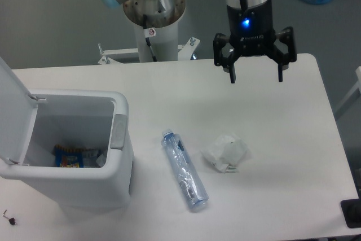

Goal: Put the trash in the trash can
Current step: 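Lower the open gripper down over the crumpled white tissue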

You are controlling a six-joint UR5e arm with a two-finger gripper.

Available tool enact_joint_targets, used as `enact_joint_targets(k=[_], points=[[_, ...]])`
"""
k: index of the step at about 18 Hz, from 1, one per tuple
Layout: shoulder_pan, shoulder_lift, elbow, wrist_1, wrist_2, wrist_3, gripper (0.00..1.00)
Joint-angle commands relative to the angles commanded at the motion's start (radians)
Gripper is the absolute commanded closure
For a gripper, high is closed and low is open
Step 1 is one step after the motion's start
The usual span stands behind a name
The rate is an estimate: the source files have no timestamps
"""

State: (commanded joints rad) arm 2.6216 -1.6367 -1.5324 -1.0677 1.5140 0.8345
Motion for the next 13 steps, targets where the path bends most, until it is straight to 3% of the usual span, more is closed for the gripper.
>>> enact_joint_targets(k=[4,7,10,13], points=[[0.005,-0.005,0.0,0.0,-0.009,-0.002,0.0],[0.005,-0.046,0.005,0.011,-0.011,0.0,0.0],[0.003,-0.081,-0.002,0.075,-0.009,-0.008,0.0],[-0.003,-0.126,0.0,0.086,-0.003,-0.107,0.0]])
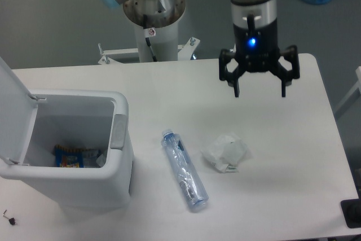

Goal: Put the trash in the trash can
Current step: 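Lower the open gripper down over the crumpled white tissue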

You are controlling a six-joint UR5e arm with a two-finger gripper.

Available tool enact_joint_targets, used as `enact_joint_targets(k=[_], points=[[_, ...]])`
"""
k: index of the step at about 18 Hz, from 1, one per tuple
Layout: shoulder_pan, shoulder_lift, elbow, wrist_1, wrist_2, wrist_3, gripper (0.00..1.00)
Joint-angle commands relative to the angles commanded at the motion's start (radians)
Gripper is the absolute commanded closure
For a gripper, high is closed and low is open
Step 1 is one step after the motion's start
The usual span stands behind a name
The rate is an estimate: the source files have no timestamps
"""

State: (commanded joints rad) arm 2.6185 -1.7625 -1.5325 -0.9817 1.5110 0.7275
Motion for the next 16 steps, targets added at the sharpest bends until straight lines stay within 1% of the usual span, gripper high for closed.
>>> enact_joint_targets(k=[2,4,6,8,9,11,13,16], points=[[0.002,-0.014,-0.005,-0.003,0.003,-0.014,0.0],[0.0,-0.028,-0.035,-0.002,0.003,0.009,0.0],[-0.002,-0.028,-0.098,-0.002,0.003,0.128,0.0],[-0.002,-0.032,-0.158,0.005,0.005,0.289,0.0],[-0.002,-0.038,-0.173,0.011,0.005,0.382,0.0],[-0.002,-0.066,-0.186,0.011,0.005,0.51,0.0],[-0.002,-0.09,-0.192,0.012,0.005,0.581,0.0],[-0.003,-0.141,-0.187,0.015,0.005,0.61,0.0]])
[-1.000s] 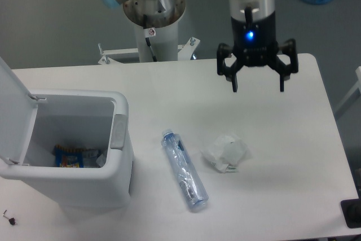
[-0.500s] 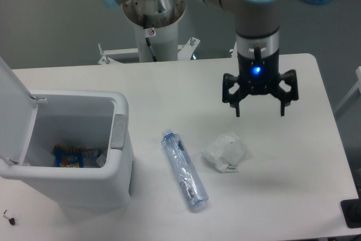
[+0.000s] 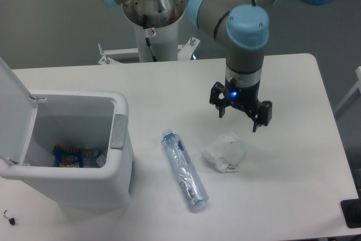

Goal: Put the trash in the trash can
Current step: 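Lower the open gripper down over the crumpled white tissue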

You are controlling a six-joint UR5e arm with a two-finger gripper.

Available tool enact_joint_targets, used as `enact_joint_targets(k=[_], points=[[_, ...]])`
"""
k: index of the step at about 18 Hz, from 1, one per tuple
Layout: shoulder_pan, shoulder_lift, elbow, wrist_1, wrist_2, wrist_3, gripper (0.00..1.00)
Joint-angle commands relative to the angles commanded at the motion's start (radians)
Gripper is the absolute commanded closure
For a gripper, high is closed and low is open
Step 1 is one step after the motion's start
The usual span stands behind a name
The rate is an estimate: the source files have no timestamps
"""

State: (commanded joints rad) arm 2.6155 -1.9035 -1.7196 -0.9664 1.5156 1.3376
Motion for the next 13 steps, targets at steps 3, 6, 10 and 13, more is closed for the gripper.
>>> enact_joint_targets(k=[3,6,10,13], points=[[0.0,-0.043,-0.003,0.046,0.0,0.0,0.0],[0.0,-0.08,-0.003,0.089,0.0,-0.002,0.0],[0.0,-0.1,0.002,0.107,0.002,-0.002,0.0],[0.0,-0.111,0.005,0.107,0.024,0.0,0.0]])
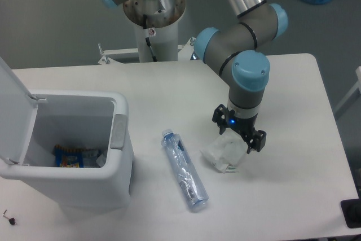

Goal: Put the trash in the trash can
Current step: 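Close the gripper on the white tissue and lift it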

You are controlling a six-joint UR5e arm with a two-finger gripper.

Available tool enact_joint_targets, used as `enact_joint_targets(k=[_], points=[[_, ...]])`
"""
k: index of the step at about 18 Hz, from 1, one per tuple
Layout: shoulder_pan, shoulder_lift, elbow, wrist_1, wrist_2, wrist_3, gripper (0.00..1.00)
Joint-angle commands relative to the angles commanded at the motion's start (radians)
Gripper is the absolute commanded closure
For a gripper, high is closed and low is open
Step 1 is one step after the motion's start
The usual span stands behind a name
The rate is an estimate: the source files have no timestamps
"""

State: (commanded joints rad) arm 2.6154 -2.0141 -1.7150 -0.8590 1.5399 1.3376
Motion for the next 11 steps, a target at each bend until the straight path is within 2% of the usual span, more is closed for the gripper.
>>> enact_joint_targets(k=[2,4,5,6,8,11], points=[[-0.002,-0.002,-0.003,0.002,0.055,-0.002,0.04],[-0.002,-0.002,-0.002,0.002,0.062,-0.005,0.19],[-0.003,0.0,0.0,0.0,0.062,-0.011,0.36],[-0.003,0.0,0.0,-0.002,0.06,-0.012,0.6],[-0.003,0.003,0.003,-0.006,0.057,-0.027,0.82],[-0.011,0.002,0.011,-0.005,0.055,-0.08,0.87]])
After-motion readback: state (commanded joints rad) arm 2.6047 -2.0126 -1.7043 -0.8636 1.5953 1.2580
